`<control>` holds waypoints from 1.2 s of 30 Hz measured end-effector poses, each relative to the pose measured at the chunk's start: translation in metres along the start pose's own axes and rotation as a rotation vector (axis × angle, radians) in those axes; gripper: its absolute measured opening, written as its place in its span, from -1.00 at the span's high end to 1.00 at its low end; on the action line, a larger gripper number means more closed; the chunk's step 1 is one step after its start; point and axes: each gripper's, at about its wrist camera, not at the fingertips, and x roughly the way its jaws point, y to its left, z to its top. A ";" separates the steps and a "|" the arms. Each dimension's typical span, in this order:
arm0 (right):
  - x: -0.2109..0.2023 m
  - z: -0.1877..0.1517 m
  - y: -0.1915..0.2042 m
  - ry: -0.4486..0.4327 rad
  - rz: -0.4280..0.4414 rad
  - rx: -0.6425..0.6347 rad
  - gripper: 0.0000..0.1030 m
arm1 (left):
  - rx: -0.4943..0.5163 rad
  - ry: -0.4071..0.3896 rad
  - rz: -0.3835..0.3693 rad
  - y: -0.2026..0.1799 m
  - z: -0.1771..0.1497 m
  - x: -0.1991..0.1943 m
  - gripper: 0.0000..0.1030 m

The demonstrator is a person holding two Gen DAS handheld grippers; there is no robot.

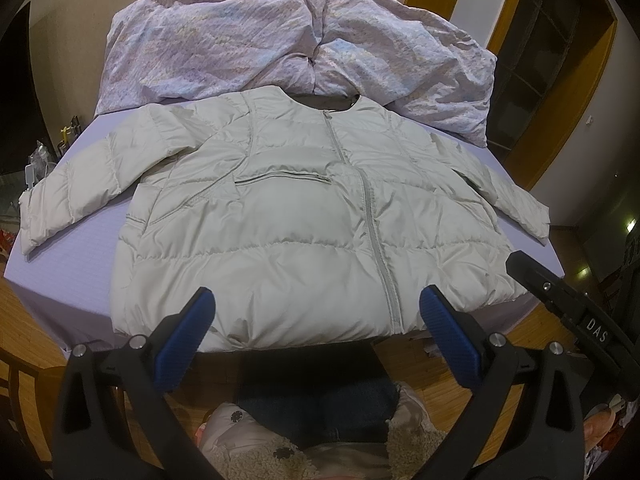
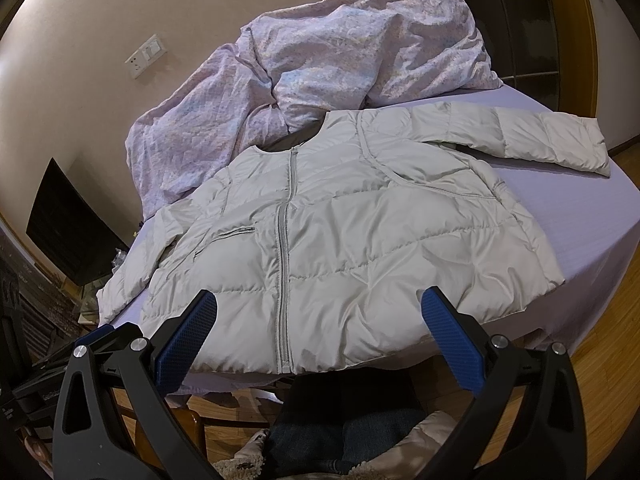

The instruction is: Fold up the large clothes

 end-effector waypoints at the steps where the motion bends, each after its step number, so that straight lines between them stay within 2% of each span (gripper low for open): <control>1: 0.002 0.000 0.000 0.002 -0.001 0.002 -0.97 | -0.001 0.002 0.000 0.000 0.000 0.000 -0.96; 13: 0.028 0.018 -0.024 0.013 -0.051 0.052 -0.97 | -0.015 0.028 0.039 0.011 0.017 0.028 -0.96; 19: 0.039 0.036 -0.057 -0.020 -0.123 0.136 -0.97 | -0.031 0.045 0.075 0.021 0.029 0.048 -0.96; 28: 0.063 0.074 -0.148 -0.037 -0.241 0.322 -0.97 | -0.037 0.064 0.113 0.036 0.049 0.084 -0.96; 35: 0.075 0.093 -0.256 -0.056 -0.262 0.620 -0.96 | -0.047 0.099 0.087 0.046 0.063 0.115 -0.96; 36: 0.075 0.094 -0.270 -0.060 -0.264 0.662 -0.86 | -0.046 0.099 0.083 0.046 0.064 0.118 -0.96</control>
